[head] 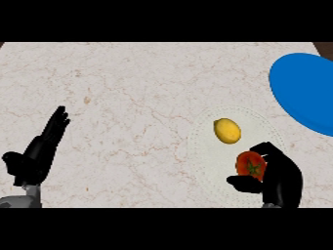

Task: Pick the tomato from the placemat and place it in the plate

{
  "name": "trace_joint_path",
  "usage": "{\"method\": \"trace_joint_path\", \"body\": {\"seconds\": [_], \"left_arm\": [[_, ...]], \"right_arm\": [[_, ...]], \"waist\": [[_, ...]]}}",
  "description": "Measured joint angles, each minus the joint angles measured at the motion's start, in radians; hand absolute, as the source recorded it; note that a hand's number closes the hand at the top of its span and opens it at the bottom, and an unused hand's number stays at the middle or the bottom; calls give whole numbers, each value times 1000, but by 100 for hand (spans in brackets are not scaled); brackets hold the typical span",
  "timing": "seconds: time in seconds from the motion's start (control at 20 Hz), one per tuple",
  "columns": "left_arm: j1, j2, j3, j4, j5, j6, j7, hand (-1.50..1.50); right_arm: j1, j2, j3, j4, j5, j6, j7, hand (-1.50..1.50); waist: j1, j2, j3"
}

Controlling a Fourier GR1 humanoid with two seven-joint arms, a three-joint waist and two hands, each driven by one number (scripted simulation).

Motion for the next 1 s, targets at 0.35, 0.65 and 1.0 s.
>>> {"method": "trace_joint_path", "body": {"seconds": [0.35, 0.65, 1.0], "left_arm": [[14, -4, 14, -4, -6, 17, -1, 0], [17, 3, 31, -1, 4, 17, 1, 0], [20, -6, 20, -6, -3, 12, -1, 0]], "right_arm": [[91, -290, -198, -1, -198, 58, -220, 150], [134, -545, -434, 97, -469, 150, -513, 150], [136, -778, -735, 332, -752, 275, -927, 150]], "waist": [[-24, 9, 13], [-46, 8, 19], [-28, 10, 17]]}}
